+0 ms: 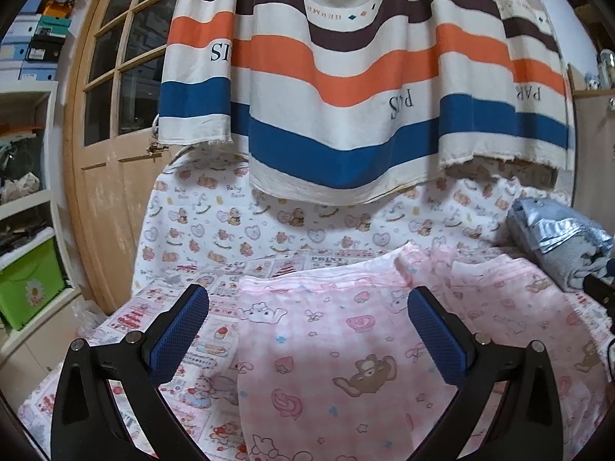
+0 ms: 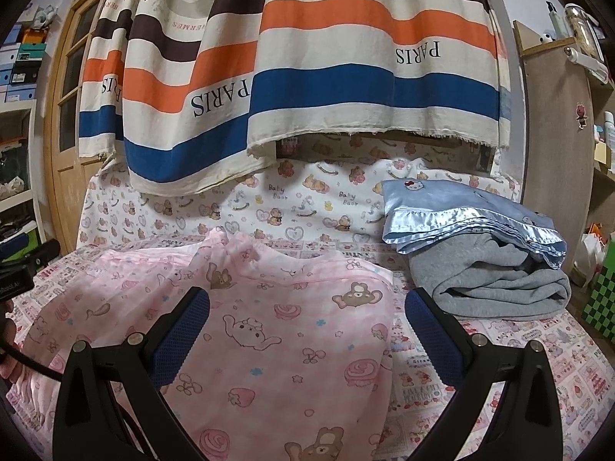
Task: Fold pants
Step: 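Lower both grippers onto the pink garment edge and pinch it closed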
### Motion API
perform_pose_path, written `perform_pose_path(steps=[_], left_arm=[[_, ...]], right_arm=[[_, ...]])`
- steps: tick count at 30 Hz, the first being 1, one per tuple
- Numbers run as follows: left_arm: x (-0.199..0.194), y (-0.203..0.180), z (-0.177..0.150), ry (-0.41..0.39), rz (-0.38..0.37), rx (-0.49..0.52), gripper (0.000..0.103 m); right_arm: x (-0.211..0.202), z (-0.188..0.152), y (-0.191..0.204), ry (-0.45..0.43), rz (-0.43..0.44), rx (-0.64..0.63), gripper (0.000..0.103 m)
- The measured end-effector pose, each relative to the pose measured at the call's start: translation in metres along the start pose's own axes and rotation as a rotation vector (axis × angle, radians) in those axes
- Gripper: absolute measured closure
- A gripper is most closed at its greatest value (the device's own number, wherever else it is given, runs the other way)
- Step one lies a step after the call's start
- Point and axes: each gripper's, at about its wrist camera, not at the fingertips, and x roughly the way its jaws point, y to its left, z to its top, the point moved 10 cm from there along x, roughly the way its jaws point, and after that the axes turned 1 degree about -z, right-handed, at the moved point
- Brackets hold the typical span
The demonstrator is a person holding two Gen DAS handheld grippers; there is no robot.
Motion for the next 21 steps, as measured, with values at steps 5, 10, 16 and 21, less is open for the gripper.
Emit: perform_pose_path(steps=[5, 10, 16, 21], left_arm=[[-0.018, 0.004, 0.014, -0.084, -0.061, -0.044, 0.0], [-0.027, 0.025, 0.041, -0.067, 0.016, -0.006, 0.0], [-0.015, 0.049, 0.081, -0.058, 0.051, -0.008, 0.0], [0.017, 0.062, 0.102, -0.038, 0.086, -0.008, 0.0]], right_arm=[[-0.011, 0.003, -0.001, -0.043, -0.062, -0.021, 0.001], [-0.024, 0.026, 0.013, -0.075, -0.08, -0.143, 0.001], [-0.017, 0.068, 0.039, -0.045, 0.048, -0.142, 0.001], [0.014, 0.094, 0.071, 0.039, 0.221, -0.099, 0.002]])
